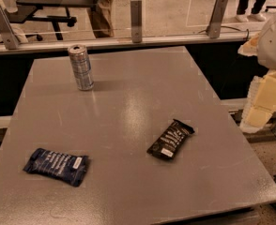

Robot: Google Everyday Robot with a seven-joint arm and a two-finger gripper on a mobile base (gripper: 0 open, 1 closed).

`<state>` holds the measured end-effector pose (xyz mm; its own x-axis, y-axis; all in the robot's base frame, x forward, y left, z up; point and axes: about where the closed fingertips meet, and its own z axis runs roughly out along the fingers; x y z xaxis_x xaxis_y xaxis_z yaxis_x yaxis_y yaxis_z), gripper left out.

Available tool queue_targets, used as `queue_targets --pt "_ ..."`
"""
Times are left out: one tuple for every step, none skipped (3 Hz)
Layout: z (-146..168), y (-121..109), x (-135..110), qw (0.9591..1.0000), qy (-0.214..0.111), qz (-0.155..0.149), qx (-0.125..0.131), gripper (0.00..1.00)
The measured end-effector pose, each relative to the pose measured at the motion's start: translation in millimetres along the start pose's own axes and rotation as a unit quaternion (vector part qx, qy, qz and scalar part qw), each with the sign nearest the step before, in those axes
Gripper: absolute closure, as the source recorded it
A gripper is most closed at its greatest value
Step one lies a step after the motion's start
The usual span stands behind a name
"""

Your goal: Move rxbar chocolate near redbull can

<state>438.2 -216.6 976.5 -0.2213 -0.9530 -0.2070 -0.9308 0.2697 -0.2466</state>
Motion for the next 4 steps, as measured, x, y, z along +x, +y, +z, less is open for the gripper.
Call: queue_targets --pt "0.5 -0.2 -1.3 1.0000 -0.003 -0.002 -0.001 0.00" --pt "14.6 0.8 -12.3 0.9989 -0.029 -0.027 -0.024 0.00" --pt "52.4 10.2 -34.6 0.9913 -0.071 -0.091 -0.064 0.00" --pt "73.9 16.8 -48.3 0.9839 -0.089 -0.131 -0.083 0.00"
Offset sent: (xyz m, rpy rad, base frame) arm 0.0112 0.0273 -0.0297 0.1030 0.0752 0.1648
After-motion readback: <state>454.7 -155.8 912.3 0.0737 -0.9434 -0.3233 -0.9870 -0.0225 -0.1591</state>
